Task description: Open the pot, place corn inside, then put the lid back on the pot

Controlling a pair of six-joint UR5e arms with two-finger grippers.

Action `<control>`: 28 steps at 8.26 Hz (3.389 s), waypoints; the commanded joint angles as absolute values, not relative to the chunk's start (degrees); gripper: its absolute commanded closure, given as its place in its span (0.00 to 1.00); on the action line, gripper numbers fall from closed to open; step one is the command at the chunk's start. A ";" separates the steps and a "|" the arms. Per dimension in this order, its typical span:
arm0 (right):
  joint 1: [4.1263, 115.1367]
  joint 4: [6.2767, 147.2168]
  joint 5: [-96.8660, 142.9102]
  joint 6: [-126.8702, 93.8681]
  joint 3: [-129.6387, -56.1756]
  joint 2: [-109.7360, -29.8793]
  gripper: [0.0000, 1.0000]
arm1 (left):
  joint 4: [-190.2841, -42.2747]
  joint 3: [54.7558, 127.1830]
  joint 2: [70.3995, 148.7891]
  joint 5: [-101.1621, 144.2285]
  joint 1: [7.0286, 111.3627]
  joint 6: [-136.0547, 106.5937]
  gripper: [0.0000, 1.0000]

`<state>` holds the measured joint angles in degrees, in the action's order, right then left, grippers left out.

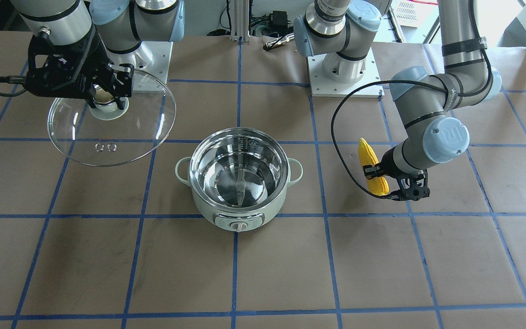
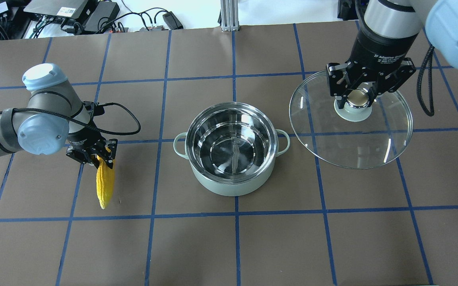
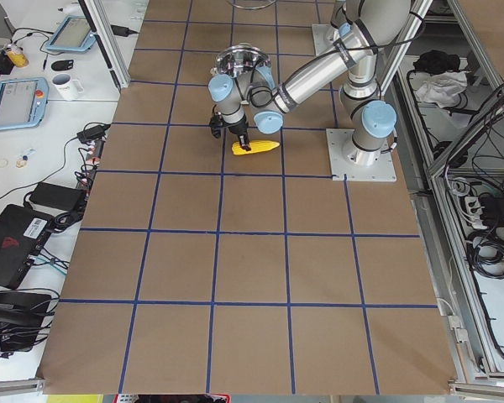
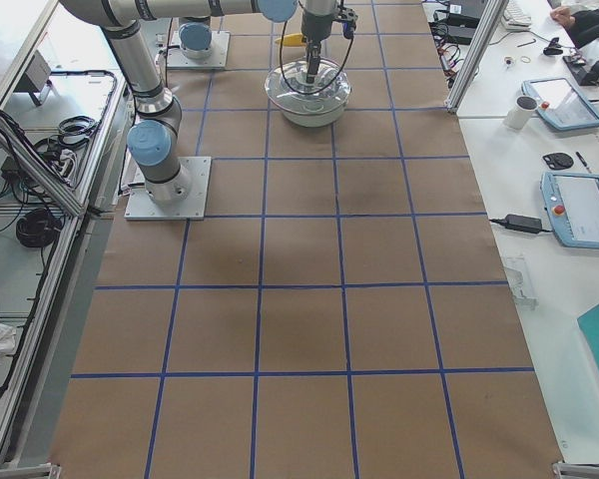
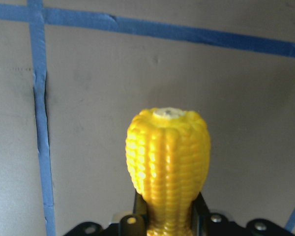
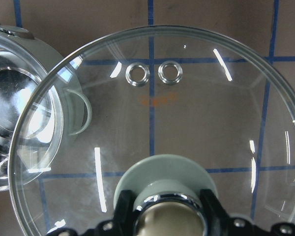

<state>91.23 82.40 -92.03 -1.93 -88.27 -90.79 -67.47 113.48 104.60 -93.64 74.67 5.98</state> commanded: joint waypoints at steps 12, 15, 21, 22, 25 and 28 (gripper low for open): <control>91.23 82.44 -92.20 -2.02 -88.42 -90.44 0.52 | -85.44 85.44 106.68 -82.35 107.03 -12.65 1.00; 91.23 82.35 -92.11 -1.93 -88.42 -90.35 0.52 | -85.26 82.44 109.60 -82.70 109.85 -17.05 1.00; 91.23 82.44 -92.11 -2.02 -88.51 -90.35 0.52 | -80.42 82.88 112.67 -82.71 110.30 -16.70 1.00; 91.23 82.44 -92.11 -2.02 -88.51 -90.35 0.52 | -80.42 82.88 113.28 -82.97 110.30 -17.05 1.00; 91.23 82.44 -92.11 -2.11 -88.59 -90.35 0.52 | -80.42 85.42 113.12 -83.67 110.30 -17.22 0.81; 91.23 82.44 -92.11 -2.02 -88.59 -90.35 0.52 | -69.74 87.79 114.17 -83.85 110.30 -22.21 0.10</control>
